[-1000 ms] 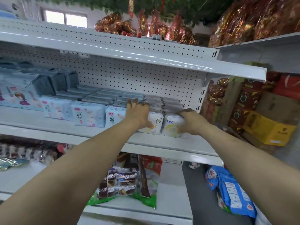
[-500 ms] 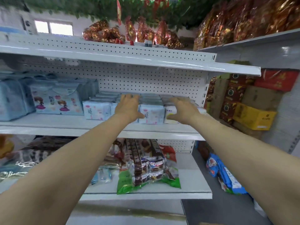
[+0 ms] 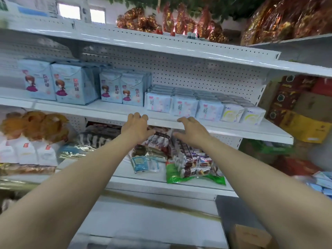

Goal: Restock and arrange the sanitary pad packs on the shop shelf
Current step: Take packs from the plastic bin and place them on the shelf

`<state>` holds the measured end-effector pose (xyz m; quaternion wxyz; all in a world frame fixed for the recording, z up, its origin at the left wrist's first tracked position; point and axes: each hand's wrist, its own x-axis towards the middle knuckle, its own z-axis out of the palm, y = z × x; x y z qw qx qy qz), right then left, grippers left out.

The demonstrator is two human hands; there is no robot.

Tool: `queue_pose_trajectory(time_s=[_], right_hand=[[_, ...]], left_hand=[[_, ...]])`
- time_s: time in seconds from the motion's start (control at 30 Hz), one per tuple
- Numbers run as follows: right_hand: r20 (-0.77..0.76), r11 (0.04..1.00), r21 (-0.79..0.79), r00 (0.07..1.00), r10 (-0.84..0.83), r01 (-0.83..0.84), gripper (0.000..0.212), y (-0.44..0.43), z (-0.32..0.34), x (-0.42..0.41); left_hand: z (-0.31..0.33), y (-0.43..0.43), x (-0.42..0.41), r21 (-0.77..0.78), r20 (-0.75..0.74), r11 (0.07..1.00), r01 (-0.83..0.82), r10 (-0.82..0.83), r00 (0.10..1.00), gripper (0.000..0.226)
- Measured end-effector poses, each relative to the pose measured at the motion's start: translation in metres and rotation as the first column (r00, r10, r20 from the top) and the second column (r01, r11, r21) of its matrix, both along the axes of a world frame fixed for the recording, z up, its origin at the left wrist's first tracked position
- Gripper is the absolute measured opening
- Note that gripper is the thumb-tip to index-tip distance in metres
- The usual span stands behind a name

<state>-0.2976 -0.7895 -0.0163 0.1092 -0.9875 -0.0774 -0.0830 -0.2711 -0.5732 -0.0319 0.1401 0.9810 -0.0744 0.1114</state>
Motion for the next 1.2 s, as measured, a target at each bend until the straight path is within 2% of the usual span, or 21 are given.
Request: queue_pose_trajectory(time_s=[0.17,0.27,0.53,0.63,0.83,1.07,1.2], right_hand=[[-0.096,0.997,0.047,0.993,0.071,-0.067,0.064,0.021,-0.047,0.006],[-0.148,0.996,0.052,0.985,0.084,-0.077,0.061,0.027,-0.080,0.019],[-0.409,0.990,0.064,0.901,0.142,-0.127,0.064,0.031,-0.202,0.057],[-0.537,0.989,0.082,0.831,0.149,-0.125,0.062,0.033,-0.263,0.061],[-0.739,0.993,0.088,0.663,0.118,-0.079,0.058,0.028,-0.401,0.055],[-0.867,0.997,0.037,0.497,-0.003,0.071,0.043,0.033,-0.598,0.051],[-0.873,0.991,0.063,0.487,-0.003,0.120,0.037,0.034,-0.709,0.048]], left_hand=[[-0.044,0.023,-0.004,-0.031,-0.080,0.997,-0.069,0.066,0.995,0.061],[-0.074,0.027,-0.002,0.012,-0.115,0.995,-0.098,0.099,0.988,0.062],[-0.191,0.035,0.013,0.017,-0.364,0.981,-0.194,0.187,0.912,0.061],[-0.251,0.041,0.009,0.003,-0.472,0.975,-0.221,0.196,0.859,0.060],[-0.391,0.051,-0.009,0.013,-0.704,0.961,-0.278,0.206,0.680,0.057],[-0.574,0.059,-0.027,0.002,-0.832,0.935,-0.354,0.198,0.518,0.054],[-0.682,0.065,-0.034,0.007,-0.868,0.914,-0.405,0.206,0.451,0.056]])
